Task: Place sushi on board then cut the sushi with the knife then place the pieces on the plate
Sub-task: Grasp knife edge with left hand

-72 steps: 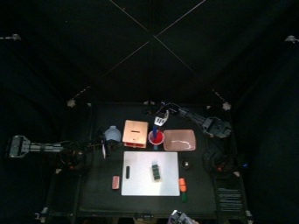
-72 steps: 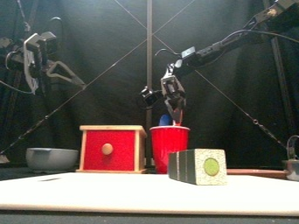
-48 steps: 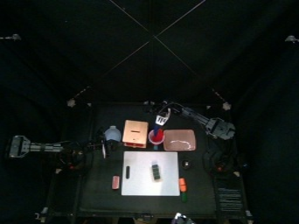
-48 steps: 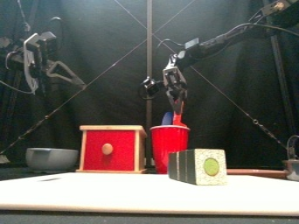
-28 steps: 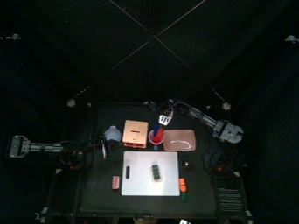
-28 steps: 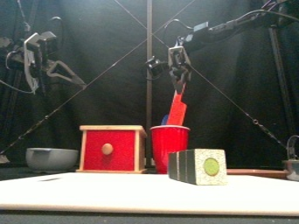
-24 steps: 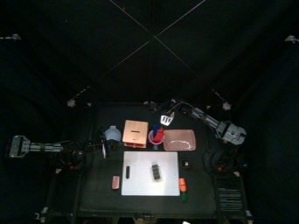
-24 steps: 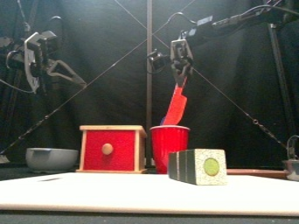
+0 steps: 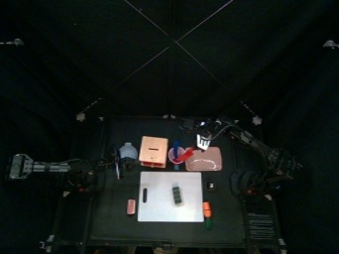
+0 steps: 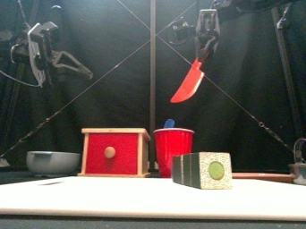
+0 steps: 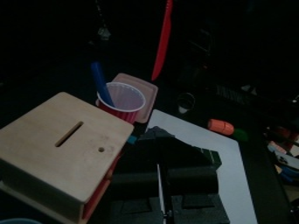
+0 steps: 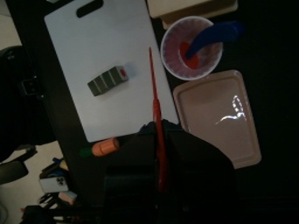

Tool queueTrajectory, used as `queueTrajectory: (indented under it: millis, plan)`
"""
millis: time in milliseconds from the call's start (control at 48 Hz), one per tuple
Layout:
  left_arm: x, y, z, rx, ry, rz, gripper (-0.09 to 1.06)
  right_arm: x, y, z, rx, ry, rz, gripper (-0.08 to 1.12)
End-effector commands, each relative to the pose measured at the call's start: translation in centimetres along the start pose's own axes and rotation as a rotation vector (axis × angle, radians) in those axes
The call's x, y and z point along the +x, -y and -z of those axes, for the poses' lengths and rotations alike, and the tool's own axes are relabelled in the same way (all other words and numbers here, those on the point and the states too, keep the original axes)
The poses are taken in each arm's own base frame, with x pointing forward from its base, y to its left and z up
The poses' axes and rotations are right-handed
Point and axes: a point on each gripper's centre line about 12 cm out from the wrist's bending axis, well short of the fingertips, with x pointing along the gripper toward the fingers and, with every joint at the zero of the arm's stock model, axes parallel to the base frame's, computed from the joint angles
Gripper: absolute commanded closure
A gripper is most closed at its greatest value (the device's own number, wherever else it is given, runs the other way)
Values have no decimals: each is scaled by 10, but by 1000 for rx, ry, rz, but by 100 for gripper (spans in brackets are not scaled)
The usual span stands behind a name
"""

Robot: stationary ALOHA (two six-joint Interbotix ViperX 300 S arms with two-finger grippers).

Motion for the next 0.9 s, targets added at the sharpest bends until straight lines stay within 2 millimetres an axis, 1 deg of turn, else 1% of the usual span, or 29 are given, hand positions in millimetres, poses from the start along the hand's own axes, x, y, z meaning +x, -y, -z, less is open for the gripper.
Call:
queueTrajectory:
  millis: [21,146,208,312,396,500,562,646,833,896]
  plan:
    - [3,6,-12,19,37,24,99,-19,-23,12,-46,160,8,75]
    - [3,7,-13,35,39,28,99,-13,-41,30,-79,307,7,75]
    - [3,7,-12,39,38,31,99,-9,-51,40,-100,412,-1,74]
    - [3,8,-13,43,40,33,99,-3,-62,54,-103,555,-24,74]
    - [3,9,-17,51,58,38,99,3,-63,63,-82,634,-42,74]
    - [3,12,-19,81,73,55,99,19,-62,77,-51,666,-60,74]
    - [3,15,-20,104,79,71,99,33,-62,87,-52,669,-62,74]
    - [4,19,-24,123,91,92,98,48,-64,96,-66,664,-63,74]
    - [6,35,-35,127,113,145,98,72,-64,105,-108,678,-32,74]
    - [8,41,-36,134,109,167,98,77,-64,107,-128,694,-22,74]
